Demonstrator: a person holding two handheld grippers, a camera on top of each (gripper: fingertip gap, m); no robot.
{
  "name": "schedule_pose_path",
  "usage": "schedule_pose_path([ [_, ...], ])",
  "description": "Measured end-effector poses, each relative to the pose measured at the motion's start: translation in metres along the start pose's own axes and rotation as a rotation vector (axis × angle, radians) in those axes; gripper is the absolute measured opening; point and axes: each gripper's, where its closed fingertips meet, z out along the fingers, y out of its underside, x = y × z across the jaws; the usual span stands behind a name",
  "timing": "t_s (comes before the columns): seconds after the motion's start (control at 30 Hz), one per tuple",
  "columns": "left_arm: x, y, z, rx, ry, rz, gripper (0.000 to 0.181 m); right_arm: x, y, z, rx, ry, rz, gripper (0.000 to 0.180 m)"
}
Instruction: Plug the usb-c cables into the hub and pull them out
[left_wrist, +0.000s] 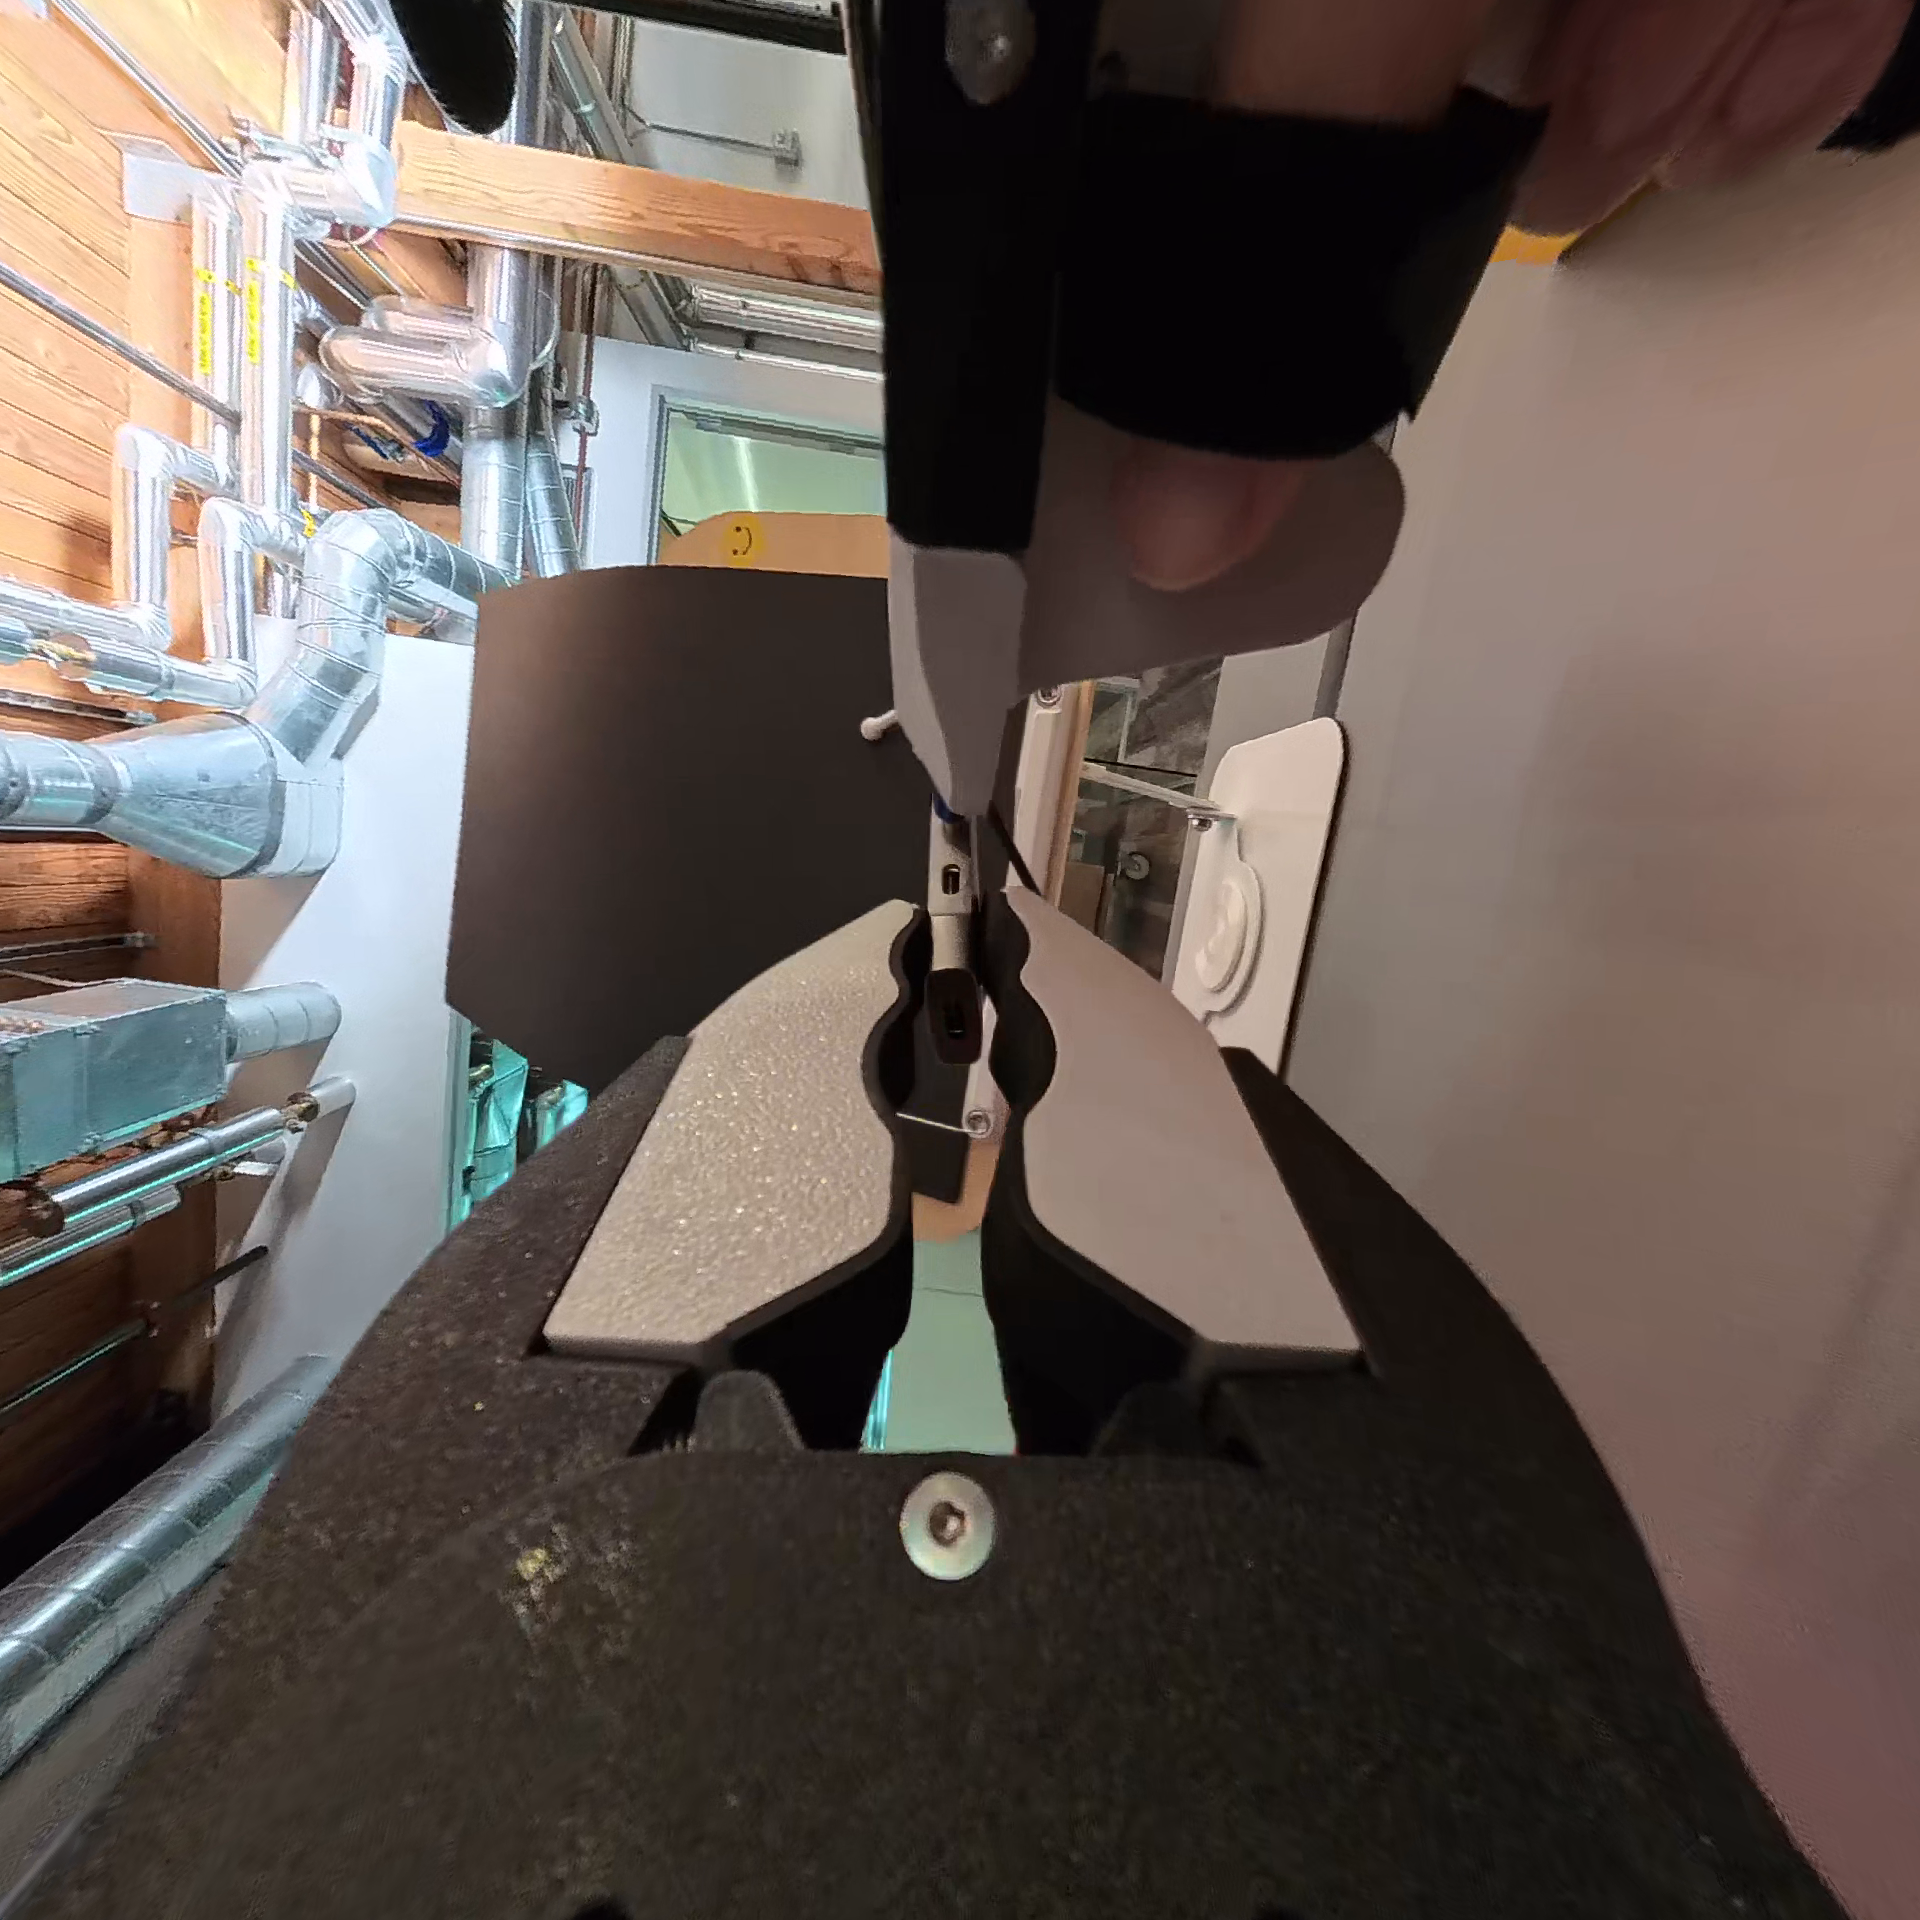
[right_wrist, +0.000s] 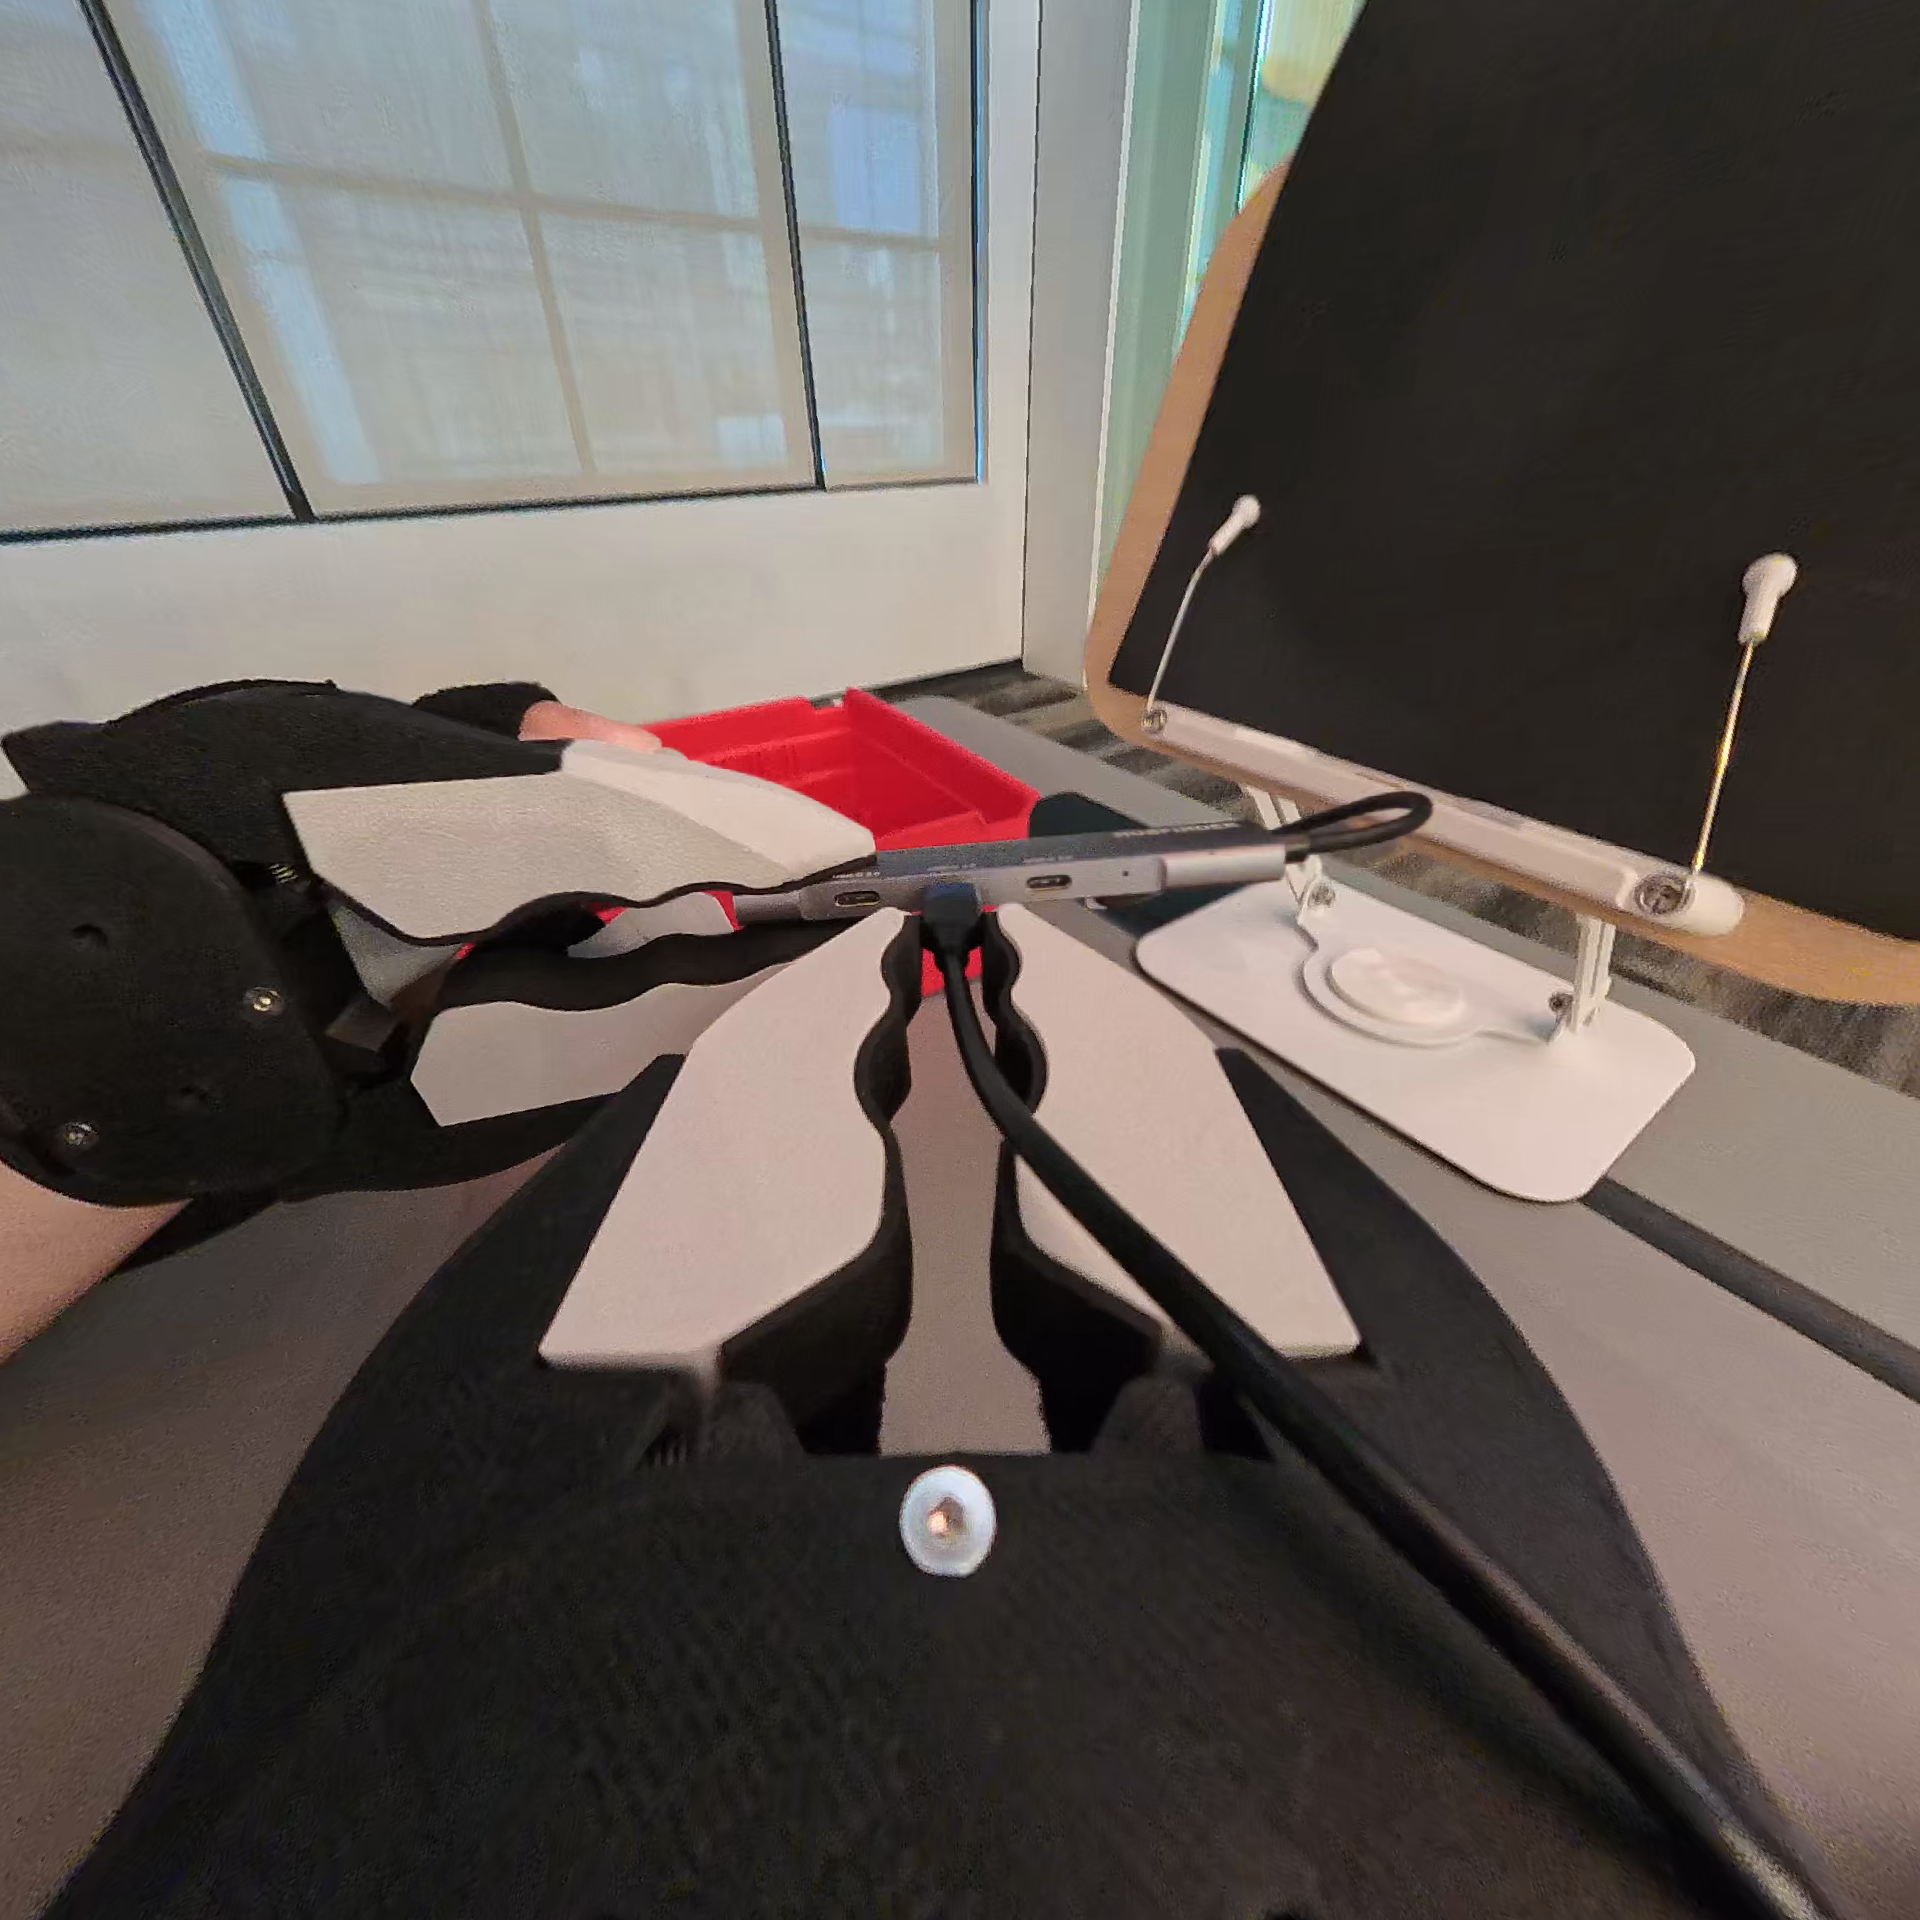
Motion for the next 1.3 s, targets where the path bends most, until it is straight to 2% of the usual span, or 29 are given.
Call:
schedule_pose_path([
  [0.13,-0.008,-0.004,-0.006,0.021,-0.018,0.058,0.009,-0.005,-0.008,-0.002,0.065,-0.032,-0.003,0.011],
  [0.37,-0.022,-0.013,-0.011,0.034,-0.094,0.125,0.009,-0.01,-0.023,-0.011,0.208,0.02,-0.055,0.011],
  [0.63,-0.032,-0.02,-0.015,0.065,-0.171,0.094,0.01,-0.013,-0.034,-0.019,0.293,0.046,-0.077,0.011],
  [0.97,-0.034,-0.024,-0.017,0.086,-0.192,0.067,0.012,-0.014,-0.037,-0.021,0.312,0.044,-0.085,0.011],
  [1.3,-0.035,-0.023,-0.02,0.094,-0.191,0.092,0.009,-0.016,-0.039,-0.018,0.232,0.01,-0.186,0.011],
])
